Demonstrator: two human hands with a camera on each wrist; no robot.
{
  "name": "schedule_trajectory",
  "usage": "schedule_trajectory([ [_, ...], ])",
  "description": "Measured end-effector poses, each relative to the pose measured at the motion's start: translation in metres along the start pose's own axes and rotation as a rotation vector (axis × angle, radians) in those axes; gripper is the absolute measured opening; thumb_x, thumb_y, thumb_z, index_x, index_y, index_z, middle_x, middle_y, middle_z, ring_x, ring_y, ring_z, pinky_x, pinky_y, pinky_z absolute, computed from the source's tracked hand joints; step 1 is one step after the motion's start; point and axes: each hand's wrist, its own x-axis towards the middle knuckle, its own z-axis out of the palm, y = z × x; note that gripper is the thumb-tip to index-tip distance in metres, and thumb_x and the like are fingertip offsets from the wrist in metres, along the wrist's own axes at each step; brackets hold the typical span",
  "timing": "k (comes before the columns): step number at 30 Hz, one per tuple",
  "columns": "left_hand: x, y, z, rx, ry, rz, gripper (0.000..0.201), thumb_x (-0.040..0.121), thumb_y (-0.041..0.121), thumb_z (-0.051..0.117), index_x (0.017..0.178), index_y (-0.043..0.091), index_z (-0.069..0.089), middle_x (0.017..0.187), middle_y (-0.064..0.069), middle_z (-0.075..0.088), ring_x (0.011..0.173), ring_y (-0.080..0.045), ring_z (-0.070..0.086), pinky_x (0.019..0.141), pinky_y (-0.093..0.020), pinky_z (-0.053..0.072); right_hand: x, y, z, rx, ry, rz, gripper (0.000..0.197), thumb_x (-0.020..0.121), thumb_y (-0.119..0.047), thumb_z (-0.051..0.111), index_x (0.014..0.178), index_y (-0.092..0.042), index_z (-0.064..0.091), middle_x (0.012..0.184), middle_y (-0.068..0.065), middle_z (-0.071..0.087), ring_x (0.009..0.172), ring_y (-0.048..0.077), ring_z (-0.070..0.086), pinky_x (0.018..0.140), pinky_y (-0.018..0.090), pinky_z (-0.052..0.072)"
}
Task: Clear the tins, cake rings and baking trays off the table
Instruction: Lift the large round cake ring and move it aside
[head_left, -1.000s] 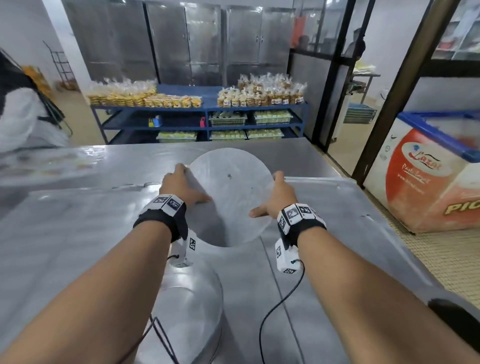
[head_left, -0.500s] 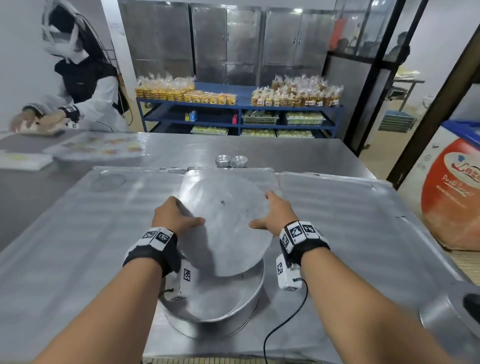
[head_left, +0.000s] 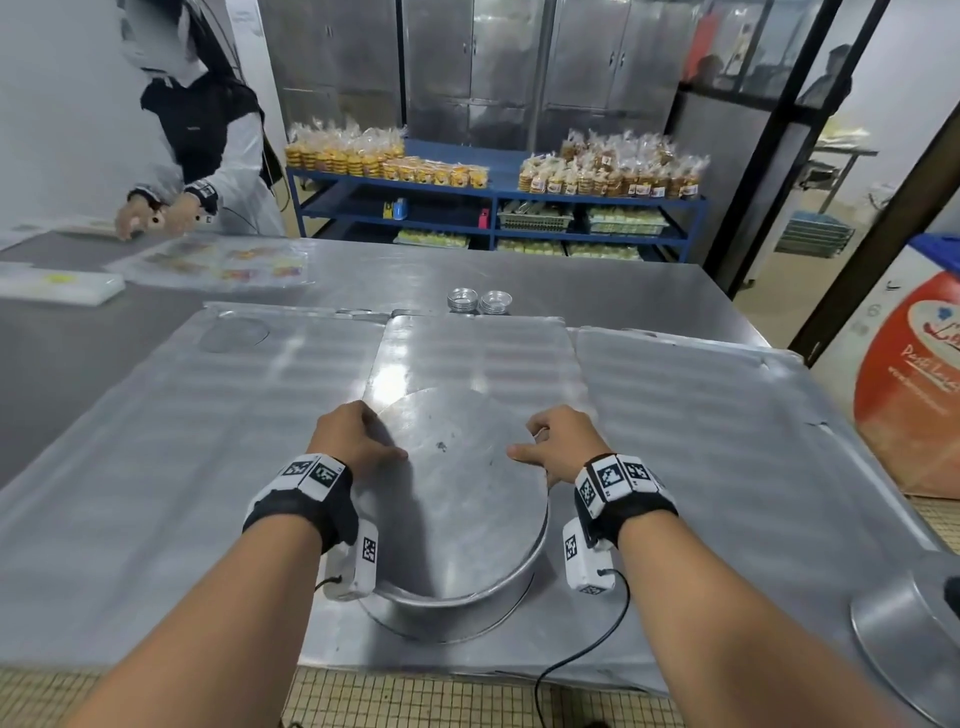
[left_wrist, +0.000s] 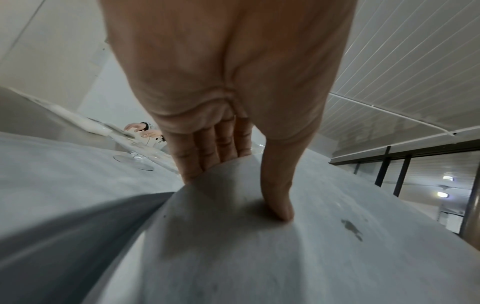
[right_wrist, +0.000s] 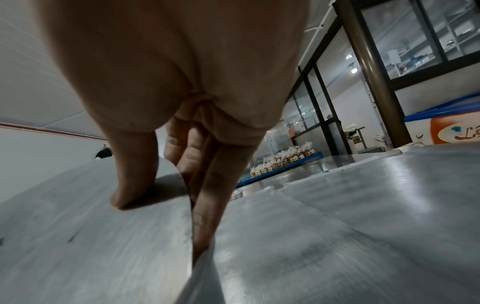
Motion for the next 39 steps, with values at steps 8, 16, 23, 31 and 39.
schedule_trajectory([
  [8, 0.005, -0.007, 0.007, 0.2, -0.101, 0.112, 0.031, 0.071, 0.017, 0.081, 0.101, 0.021, 0.072, 0.1, -0.002, 0.068, 0.086, -0.017, 0.06, 0.071, -0.023, 0.046, -0.003, -0.012, 0.005, -0.134, -0.1, 0.04, 0.057, 0.074, -0.028, 0.087, 0.047, -0.018, 0.038, 0.048, -0.002, 0.04, 0.051, 0.022, 0.052, 0.056, 0.026, 0.046],
  [16, 0.01, -0.007, 0.01, 0.213, -0.059, 0.084, 0.032, 0.071, 0.02, 0.077, 0.06, 0.023, 0.046, 0.084, 0.001, 0.062, 0.08, -0.02, 0.057, 0.074, -0.024, 0.047, -0.007, -0.023, 0.012, -0.321, -0.089, 0.014, 0.026, 0.066, -0.003, 0.081, 0.062, -0.021, 0.062, 0.066, 0.001, 0.053, 0.06, 0.019, 0.051, 0.051, 0.02, 0.04],
  [23, 0.007, -0.017, 0.003, 0.267, -0.076, -0.057, 0.028, 0.072, 0.023, 0.08, 0.072, 0.006, 0.057, 0.077, -0.008, 0.058, 0.059, -0.026, 0.045, 0.055, -0.025, 0.04, -0.012, -0.006, 0.018, -0.263, -0.066, 0.111, 0.064, 0.068, -0.005, 0.083, 0.128, -0.018, 0.064, 0.124, 0.013, 0.063, 0.106, 0.03, 0.067, 0.09, 0.037, 0.057],
  [31, 0.003, -0.041, 0.0, 0.425, -0.277, -0.157, 0.017, 0.083, 0.011, 0.065, 0.098, 0.004, 0.07, 0.087, -0.009, 0.064, 0.081, -0.027, 0.063, 0.065, -0.029, 0.047, -0.029, 0.019, 0.03, -0.144, -0.1, 0.238, 0.031, 0.075, -0.005, 0.073, 0.105, -0.01, 0.074, 0.103, 0.012, 0.073, 0.087, 0.026, 0.069, 0.071, 0.026, 0.055],
  [39, 0.013, -0.029, -0.004, 0.345, -0.285, -0.109, 0.01, 0.077, 0.001, 0.066, 0.076, 0.007, 0.073, 0.072, -0.008, 0.066, 0.078, -0.028, 0.067, 0.063, -0.027, 0.048, -0.022, 0.03, 0.018, 0.015, -0.007, 0.221, 0.031, 0.076, -0.003, 0.071, 0.104, -0.014, 0.076, 0.096, 0.01, 0.074, 0.086, 0.026, 0.068, 0.068, 0.021, 0.05],
])
